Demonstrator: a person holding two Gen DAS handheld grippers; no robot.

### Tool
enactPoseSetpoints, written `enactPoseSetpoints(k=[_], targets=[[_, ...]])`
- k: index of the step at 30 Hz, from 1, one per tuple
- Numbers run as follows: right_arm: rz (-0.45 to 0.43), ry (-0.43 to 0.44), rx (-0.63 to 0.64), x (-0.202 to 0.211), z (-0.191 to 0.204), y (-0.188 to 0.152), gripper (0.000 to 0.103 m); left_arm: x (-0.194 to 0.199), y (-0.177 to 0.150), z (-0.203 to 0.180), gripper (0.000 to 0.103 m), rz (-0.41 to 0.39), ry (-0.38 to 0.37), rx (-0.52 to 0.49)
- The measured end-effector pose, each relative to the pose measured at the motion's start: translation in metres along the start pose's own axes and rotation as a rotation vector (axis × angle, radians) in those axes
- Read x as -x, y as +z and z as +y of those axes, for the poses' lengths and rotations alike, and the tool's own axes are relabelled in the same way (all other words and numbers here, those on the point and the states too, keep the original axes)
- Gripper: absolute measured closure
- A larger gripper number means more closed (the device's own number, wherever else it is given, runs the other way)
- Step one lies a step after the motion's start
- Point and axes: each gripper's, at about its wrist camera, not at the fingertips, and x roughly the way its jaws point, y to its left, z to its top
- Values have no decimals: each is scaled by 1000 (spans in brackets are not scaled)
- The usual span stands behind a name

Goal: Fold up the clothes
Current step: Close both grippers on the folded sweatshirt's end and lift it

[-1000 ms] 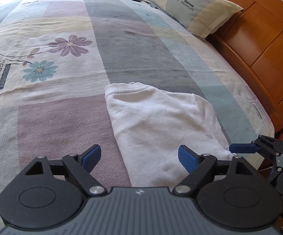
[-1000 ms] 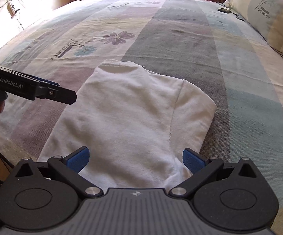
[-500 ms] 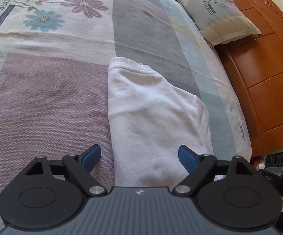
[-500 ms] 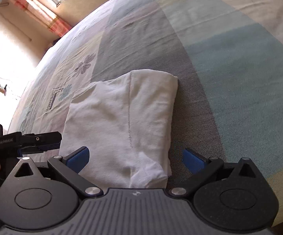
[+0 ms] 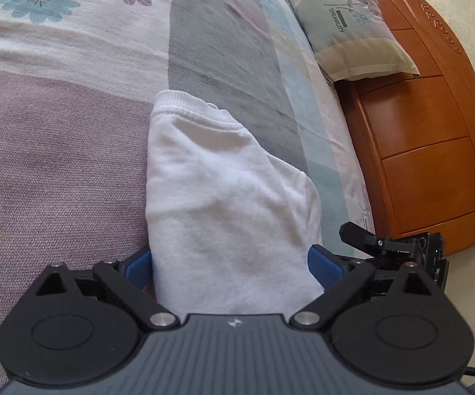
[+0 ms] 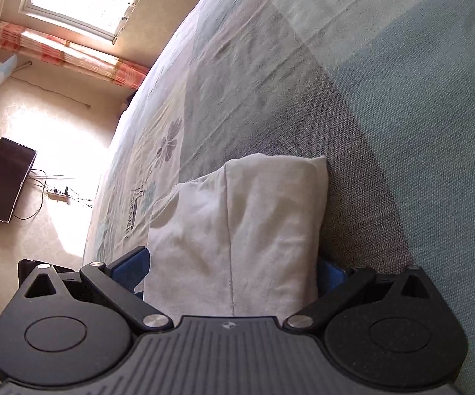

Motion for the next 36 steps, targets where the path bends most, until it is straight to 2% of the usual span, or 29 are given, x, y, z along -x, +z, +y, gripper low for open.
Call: enactPoseSetpoints(k=[5,8,13,15,18,22,28,32,36], targets=[[38,17,-33,7,2,-15,0,16,-24,11,7,32,-71,64],[67,28,-35,14,5,-33,0,15,-26,12,6,43,-85,40],[21,43,-39,5,8,-29,0,-2,-11,-5,3,39,-70,-33],[11,57,-52,0,6,-24,0,-7,-9,-10,2,42,-60,-29],[8,73,-54,-1,4,-22,0,-1,-18,-8,1,37,-73,-33],[-28,85,-20,7,2,-36,0,7,-30,-2,1,5,-112,-51],[-71,72,9,2,5,-34,0,-9,-17,-18,1,-33,-38,-89],[-74,72,8,5,2,-35,0,-4,-24,-17,1,1,-59,-57],[-83,79,37,4,4,-39,0,-1,-32,-15,1,11,-76,-102]])
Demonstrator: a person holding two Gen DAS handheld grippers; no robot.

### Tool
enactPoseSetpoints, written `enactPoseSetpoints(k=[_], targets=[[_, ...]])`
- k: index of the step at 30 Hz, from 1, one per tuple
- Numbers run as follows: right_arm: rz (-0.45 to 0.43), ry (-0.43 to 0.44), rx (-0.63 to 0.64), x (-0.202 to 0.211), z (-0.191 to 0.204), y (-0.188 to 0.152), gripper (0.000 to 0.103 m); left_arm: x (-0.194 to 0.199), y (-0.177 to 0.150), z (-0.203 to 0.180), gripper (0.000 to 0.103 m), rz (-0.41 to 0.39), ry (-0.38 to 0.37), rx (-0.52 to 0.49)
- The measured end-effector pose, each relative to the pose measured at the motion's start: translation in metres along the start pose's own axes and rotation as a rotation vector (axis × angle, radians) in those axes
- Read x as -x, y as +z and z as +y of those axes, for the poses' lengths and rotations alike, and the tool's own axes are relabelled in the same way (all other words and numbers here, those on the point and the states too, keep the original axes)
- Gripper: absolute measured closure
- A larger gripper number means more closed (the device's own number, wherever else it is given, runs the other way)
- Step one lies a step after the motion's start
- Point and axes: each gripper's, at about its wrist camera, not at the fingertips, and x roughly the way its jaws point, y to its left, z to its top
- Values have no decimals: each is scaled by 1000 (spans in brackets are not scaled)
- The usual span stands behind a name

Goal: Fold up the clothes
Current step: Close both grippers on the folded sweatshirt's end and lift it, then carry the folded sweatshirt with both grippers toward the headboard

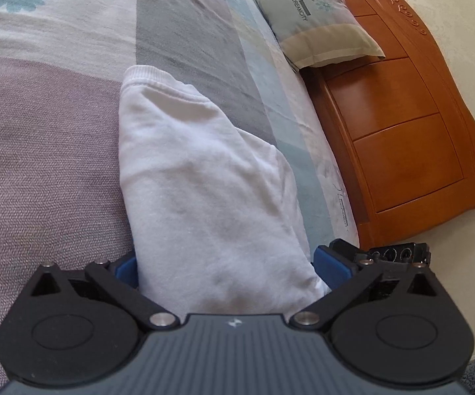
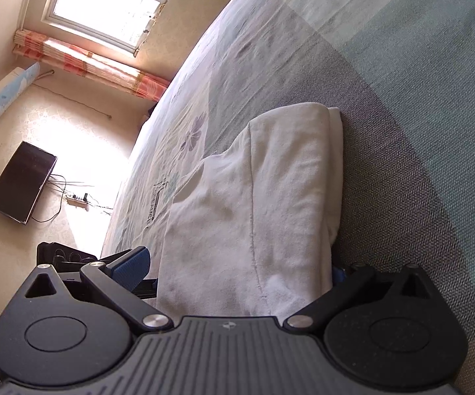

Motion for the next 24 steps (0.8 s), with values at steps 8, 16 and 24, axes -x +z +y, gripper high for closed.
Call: enactPoseSetpoints(k=[8,16,24], targets=[[-2,-26,-10,-2,1,3,0,-11,10,-10,1,-6,40,52],[4,-77,-25,-1,11,3,0,-14,14,-16,2,18,43,114],[4,-88,-13,8,8,-3,0,-18,10,-15,2,4,19,153]])
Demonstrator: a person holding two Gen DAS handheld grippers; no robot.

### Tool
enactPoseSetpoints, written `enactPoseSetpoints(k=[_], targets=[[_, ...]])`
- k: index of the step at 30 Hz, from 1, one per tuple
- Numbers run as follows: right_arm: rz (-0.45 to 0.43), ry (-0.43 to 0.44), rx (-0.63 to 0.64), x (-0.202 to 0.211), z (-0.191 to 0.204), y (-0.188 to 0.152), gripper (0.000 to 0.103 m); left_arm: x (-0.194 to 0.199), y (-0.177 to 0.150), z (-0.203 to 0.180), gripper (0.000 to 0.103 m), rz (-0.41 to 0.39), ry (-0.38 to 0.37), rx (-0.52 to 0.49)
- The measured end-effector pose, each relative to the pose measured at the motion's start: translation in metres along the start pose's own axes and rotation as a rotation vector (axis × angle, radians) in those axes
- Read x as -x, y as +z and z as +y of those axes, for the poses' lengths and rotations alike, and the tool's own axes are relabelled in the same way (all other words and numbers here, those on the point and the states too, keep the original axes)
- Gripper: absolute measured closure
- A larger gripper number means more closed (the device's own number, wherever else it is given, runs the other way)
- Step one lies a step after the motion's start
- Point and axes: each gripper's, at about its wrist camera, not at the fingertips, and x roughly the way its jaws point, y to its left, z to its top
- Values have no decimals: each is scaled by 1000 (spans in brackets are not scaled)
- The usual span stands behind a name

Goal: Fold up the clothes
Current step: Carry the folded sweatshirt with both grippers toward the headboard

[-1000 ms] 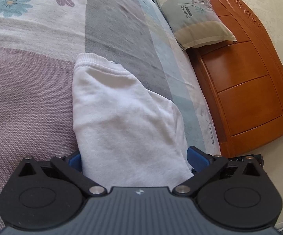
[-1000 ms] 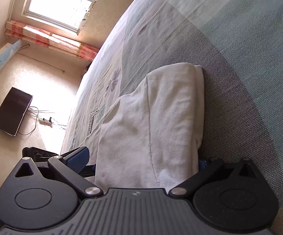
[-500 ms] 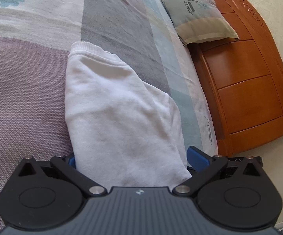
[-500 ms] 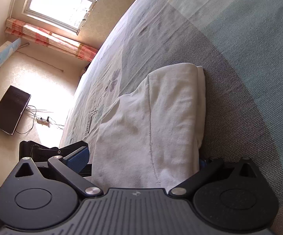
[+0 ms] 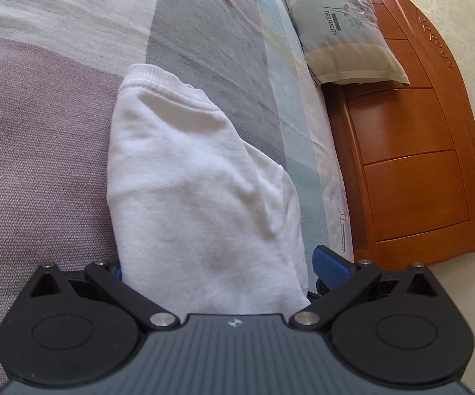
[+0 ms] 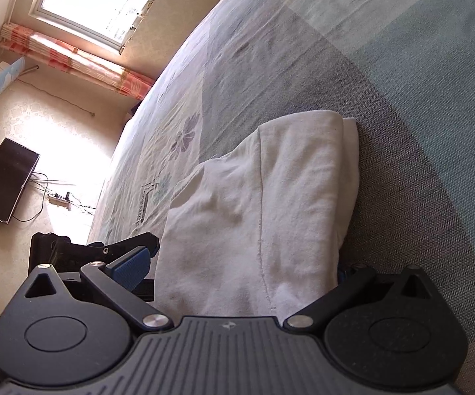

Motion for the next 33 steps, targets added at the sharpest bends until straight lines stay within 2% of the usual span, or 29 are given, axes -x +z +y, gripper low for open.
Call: enactPoseSetpoints(k=[3,9,15,27,30,33], targets=[[-14,8,7,5,4,0,0,3,-4,-6,2,-1,-21,9],[-23,-38,129,9,33,-2,0,9,-4,-3,2,-17,-127,118],[-16,-51,250,12,55,-4,0,13,-9,-20,2,-8,-172,89],[-27,-4,237,23,61,2,0,12,-9,-33,2,2,-186,56],[-33,-12,244,26,62,6,0,7,-9,-31,2,17,-159,35],[-27,-17,210,24,51,8,0,5,-9,-14,2,21,-114,65]])
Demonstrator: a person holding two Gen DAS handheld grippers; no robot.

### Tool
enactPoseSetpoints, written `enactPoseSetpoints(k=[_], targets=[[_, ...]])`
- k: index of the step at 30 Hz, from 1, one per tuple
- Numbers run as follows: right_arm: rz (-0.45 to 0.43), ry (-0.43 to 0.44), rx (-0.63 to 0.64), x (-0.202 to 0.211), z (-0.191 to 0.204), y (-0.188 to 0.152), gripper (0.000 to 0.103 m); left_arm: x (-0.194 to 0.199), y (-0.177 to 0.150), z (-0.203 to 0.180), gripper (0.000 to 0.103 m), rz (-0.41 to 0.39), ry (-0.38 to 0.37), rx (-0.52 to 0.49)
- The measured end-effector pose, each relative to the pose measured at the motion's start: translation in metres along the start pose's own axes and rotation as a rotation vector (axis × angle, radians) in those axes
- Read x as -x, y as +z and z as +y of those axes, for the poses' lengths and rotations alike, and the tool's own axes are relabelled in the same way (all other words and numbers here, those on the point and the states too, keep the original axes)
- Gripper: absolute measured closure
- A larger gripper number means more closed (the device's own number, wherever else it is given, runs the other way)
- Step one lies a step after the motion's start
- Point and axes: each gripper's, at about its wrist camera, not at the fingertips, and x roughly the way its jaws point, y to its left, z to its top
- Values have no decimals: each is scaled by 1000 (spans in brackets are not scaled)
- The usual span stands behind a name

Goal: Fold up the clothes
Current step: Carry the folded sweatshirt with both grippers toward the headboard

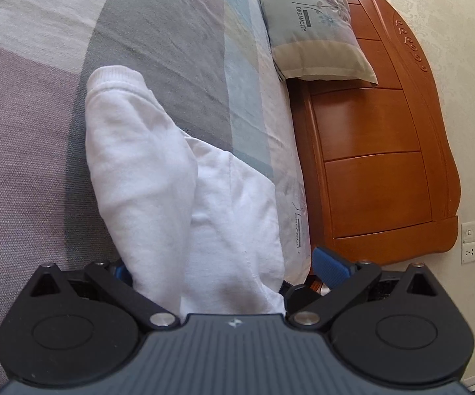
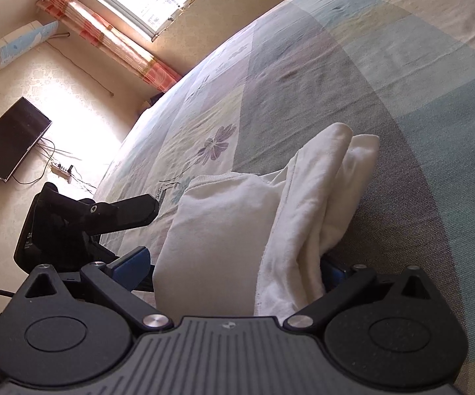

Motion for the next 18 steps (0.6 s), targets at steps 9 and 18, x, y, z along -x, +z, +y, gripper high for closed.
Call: enactPoseSetpoints(k=[9,18], targets=[[33,-32,-89,-10,-27,-4,0,-12,2,14,2,44,-26,3],[14,10,-55,-4,-12,3,0,-9,0,-10,2,44,-70,-30]])
